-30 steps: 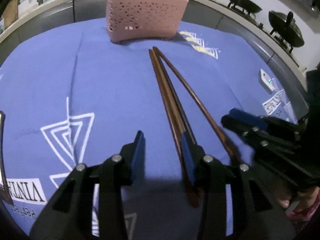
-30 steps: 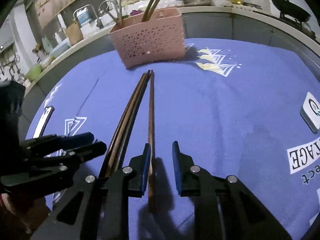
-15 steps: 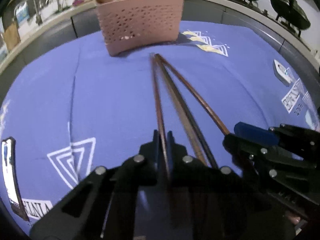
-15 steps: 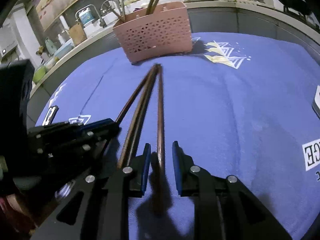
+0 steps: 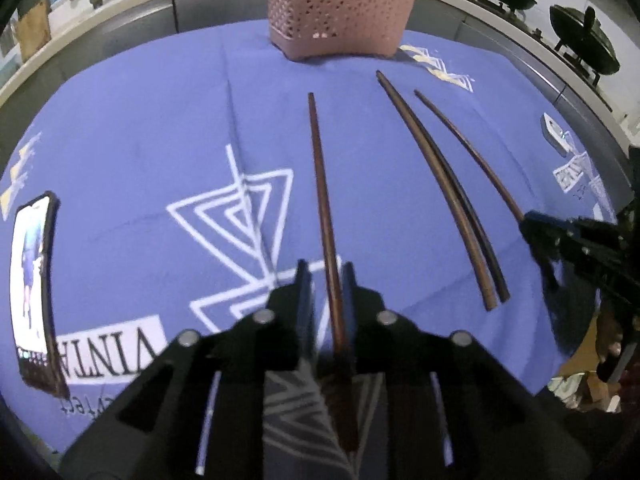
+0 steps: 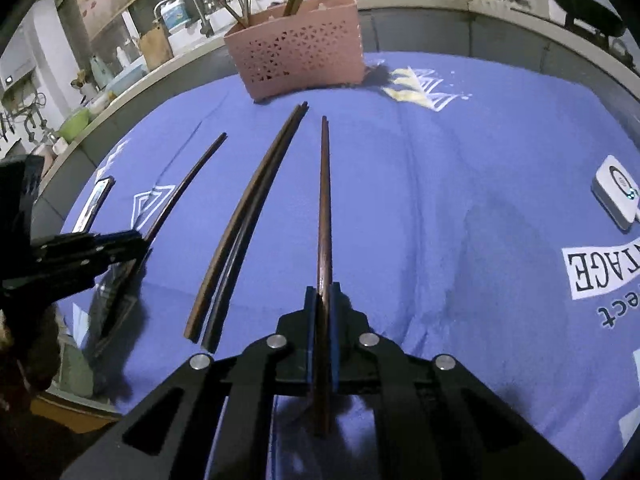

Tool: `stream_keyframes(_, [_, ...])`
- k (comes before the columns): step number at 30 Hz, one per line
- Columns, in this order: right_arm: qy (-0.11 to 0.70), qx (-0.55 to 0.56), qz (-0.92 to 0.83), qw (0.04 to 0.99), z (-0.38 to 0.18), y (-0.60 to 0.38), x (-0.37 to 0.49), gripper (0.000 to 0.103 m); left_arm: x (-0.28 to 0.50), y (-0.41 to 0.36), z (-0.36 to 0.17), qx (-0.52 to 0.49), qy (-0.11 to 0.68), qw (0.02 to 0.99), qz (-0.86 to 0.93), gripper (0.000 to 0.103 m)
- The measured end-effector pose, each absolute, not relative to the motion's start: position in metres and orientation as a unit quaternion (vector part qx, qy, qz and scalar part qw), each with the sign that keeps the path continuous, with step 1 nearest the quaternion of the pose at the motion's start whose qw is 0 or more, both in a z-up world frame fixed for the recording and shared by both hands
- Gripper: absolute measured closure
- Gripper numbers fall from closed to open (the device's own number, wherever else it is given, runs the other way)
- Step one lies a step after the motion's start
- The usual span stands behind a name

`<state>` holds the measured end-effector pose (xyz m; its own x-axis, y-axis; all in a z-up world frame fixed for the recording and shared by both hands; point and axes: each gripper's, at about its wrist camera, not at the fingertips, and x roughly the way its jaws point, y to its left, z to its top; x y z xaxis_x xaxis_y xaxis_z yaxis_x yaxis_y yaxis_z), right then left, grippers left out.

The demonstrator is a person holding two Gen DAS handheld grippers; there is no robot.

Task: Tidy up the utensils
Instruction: 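Pinch one chopstick with the left gripper while the right gripper pinches another, then lift both held chopsticks up over the pink basket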

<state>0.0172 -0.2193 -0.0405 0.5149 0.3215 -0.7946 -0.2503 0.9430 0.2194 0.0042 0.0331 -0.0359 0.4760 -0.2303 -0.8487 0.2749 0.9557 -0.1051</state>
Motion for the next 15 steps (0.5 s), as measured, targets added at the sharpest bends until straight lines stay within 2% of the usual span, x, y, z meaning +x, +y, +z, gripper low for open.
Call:
stream_keyframes(1, [0.467, 0.036, 0.165, 0.868, -0.039, -0.218, 0.020, 0.096, 0.009, 0.033, -0.035, 0.023, 0.490, 0.859, -0.145, 0.079])
stream_keyframes(12, [0.474, 0.016, 0.165, 0.865, -0.030, -0.187, 0.118, 0.095, 0.087, 0.003, -0.034, 0.061, 0.466, 0.874, -0.125, 0.079])
stream_keyframes(14, [0.473, 0.019, 0.171, 0.864, -0.030, -0.184, 0.133, 0.095, 0.092, -0.001, -0.034, 0.069, 0.459, 0.877, -0.124, 0.094])
stream_keyframes(15, [0.475, 0.018, 0.172, 0.863, -0.030, -0.183, 0.138, 0.098, 0.094, -0.001, -0.034, 0.058, 0.461, 0.875, -0.132, 0.097])
